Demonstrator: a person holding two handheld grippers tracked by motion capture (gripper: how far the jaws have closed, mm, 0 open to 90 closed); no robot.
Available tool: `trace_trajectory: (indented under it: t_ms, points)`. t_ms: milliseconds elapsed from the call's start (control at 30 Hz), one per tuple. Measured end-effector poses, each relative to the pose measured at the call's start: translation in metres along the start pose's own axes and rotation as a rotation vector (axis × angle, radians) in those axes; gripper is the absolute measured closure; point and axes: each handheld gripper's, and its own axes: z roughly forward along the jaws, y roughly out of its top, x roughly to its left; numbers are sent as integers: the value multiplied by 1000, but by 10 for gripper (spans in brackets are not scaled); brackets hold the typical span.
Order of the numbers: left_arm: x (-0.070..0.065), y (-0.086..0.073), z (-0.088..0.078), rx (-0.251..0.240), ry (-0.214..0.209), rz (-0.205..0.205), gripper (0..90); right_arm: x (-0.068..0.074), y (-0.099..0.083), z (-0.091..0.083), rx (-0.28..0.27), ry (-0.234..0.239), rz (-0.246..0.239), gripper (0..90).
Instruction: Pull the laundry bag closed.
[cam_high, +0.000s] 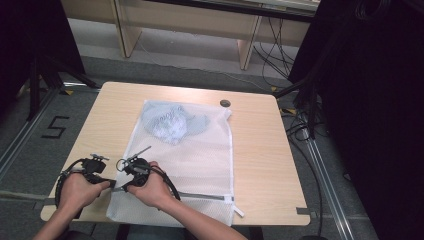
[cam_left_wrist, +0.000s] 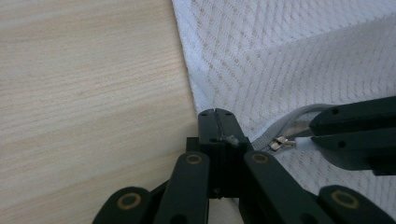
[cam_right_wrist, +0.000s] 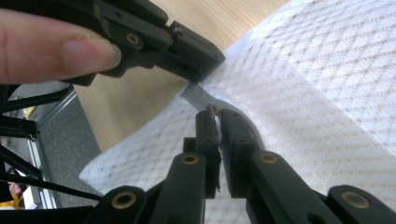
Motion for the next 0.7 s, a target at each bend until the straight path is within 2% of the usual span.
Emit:
trace_trajectory:
  t_ms: [33, 100, 133, 200, 267, 300, 333, 367, 400, 433, 467, 500, 567, 633, 700]
  points:
    - [0, 0, 0, 0, 1, 0, 900, 0, 0, -1, 4, -1, 0, 871]
    - [-1, 0, -1, 10, 7, 2, 900, -1, -2, -3, 2, -34, -17, 871]
    - [-1, 0, 1, -8, 3, -6, 900, -2, -3, -4, 11, -46, -22, 871]
    - [0, 1, -1, 15, 6, 3, 900, -1, -3, -4, 0, -30, -6, 871]
    - [0, 1, -1, 21, 0, 4, 900, -1, -4, -5, 1, -34, -12, 871]
    - [0, 1, -1, 19, 1, 3, 900, -2, -4, -7, 6, -50, -26, 871]
    - [0, 1, -1, 17, 1, 2, 900, -2, -4, -7, 12, -33, -23, 871]
    - [0, 0, 0, -2, 2, -1, 900, -1, -4, -7, 8, -38, -21, 871]
    - [0, 0, 0, 0, 1, 0, 900, -1, -4, -8, 6, -53, -24, 871]
    - [0, 0, 0, 0, 1, 0, 900, -1, -4, -8, -2, -45, -33, 871]
    - [0, 0, 0, 1, -1, 2, 900, 0, -5, -9, -1, -47, -21, 871]
    - [-1, 0, 1, -12, 3, -15, 900, -1, -5, -10, 3, -51, -28, 871]
    - [0, 0, 0, 5, 0, 4, 900, -2, -5, -11, 3, -50, -33, 871]
    - [0, 0, 0, 3, 0, 1, 900, -1, -6, -12, 8, -51, -20, 871]
    - [0, 0, 0, 3, 0, 3, 900, -3, -6, -14, 8, -49, -36, 871]
